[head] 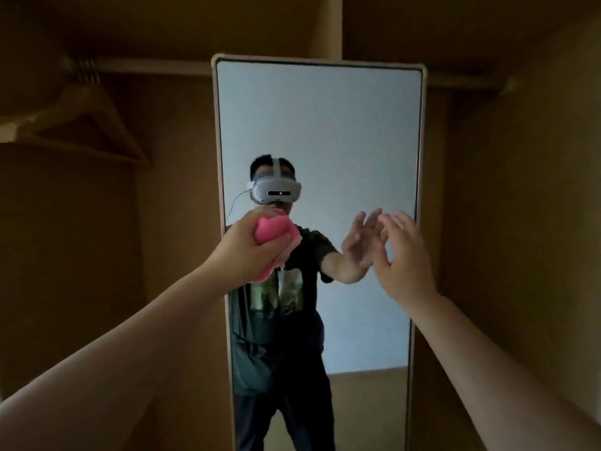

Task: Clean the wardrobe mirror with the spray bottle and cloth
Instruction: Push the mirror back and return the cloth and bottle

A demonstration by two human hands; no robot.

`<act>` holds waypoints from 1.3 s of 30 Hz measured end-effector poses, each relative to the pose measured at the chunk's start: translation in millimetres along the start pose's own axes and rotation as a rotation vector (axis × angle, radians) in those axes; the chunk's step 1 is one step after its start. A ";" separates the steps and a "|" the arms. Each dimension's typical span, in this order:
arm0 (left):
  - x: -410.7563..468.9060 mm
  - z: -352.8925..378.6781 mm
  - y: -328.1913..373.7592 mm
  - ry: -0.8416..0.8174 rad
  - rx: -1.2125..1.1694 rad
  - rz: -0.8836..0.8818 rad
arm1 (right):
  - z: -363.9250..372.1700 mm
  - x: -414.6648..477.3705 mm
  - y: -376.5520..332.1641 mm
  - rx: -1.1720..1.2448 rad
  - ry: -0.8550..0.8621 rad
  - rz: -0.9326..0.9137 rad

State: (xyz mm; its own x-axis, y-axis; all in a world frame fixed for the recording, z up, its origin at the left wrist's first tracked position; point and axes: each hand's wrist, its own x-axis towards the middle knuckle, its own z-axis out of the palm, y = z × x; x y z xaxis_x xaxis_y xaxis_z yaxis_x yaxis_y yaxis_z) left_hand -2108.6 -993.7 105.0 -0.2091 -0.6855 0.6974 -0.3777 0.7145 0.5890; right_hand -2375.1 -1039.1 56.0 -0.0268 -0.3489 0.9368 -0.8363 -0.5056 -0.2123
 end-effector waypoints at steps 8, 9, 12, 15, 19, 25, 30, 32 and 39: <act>3.5 11.2 -4.1 0.032 0.012 -0.045 | 3.5 15.7 30.6 -0.011 -0.069 0.311; 3.6 12.7 -3.4 0.034 0.009 -0.054 | 4.4 16.5 33.0 0.033 -0.071 0.317; 0.8 16.1 1.1 0.059 -0.008 -0.047 | 2.6 17.2 38.1 0.102 -0.078 0.315; -3.1 18.3 10.5 0.103 -0.040 -0.012 | -5.0 15.8 39.7 0.126 -0.041 0.314; -3.6 18.9 13.9 0.140 -0.012 -0.030 | -22.6 7.5 32.6 0.113 0.010 0.299; -9.0 16.1 24.0 0.099 -0.067 -0.006 | -46.0 -8.5 -1.7 0.176 0.189 0.094; -13.4 3.2 24.0 0.060 -0.085 -0.034 | -49.5 -20.3 -42.9 0.256 0.242 -0.027; -14.8 -2.4 23.4 0.051 -0.073 -0.043 | -47.4 -23.5 -57.6 0.265 0.249 -0.063; -21.9 -17.9 23.9 0.062 -0.047 0.014 | -41.8 -32.2 -92.4 0.116 0.233 -0.171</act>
State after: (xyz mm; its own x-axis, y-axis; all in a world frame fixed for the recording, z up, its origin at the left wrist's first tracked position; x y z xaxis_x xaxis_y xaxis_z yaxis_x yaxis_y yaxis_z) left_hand -2096.9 -959.1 111.1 -0.1571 -0.6666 0.7287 -0.3319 0.7306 0.5967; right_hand -2319.9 -948.2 57.1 -0.0275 -0.0675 0.9973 -0.7717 -0.6327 -0.0641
